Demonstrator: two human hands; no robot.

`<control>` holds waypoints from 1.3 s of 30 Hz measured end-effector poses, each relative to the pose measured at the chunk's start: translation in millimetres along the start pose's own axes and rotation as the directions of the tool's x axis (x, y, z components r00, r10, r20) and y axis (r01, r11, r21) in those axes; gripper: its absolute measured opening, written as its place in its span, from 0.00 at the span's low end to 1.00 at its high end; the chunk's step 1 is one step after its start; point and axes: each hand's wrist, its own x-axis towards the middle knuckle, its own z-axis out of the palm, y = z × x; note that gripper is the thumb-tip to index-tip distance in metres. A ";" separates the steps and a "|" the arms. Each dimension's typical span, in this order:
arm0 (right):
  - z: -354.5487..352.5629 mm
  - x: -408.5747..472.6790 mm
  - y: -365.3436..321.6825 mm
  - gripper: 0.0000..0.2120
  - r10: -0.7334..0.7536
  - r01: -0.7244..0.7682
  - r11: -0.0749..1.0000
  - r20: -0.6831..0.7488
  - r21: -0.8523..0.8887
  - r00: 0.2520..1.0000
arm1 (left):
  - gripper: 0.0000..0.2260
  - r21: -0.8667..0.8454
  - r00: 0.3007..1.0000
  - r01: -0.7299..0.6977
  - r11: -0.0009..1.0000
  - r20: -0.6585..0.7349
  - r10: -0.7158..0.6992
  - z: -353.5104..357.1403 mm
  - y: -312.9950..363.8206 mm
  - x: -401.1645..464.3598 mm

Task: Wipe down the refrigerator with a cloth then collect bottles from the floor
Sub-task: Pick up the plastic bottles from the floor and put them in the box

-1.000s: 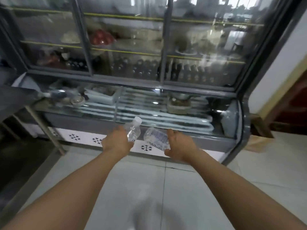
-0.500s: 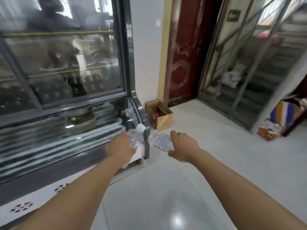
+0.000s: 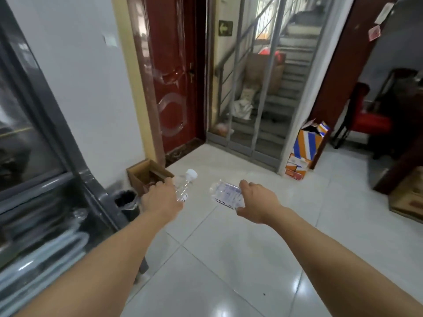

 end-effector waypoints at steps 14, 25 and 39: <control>-22.0 221.9 222.7 0.24 -0.013 0.013 1.000 -0.018 0.019 1.000 | 0.24 0.004 0.997 -0.029 1.000 -0.077 0.030 47.6 204.6 236.3; -45.8 387.2 341.0 0.24 -0.130 0.131 0.991 -0.016 0.006 0.991 | 0.24 0.104 0.994 0.090 0.991 -0.063 -0.084 56.0 309.1 372.9; -55.4 658.5 407.5 0.22 -0.286 0.285 0.957 -0.007 -0.049 0.958 | 0.23 0.060 0.967 0.241 0.969 -0.096 -0.235 90.2 350.0 626.8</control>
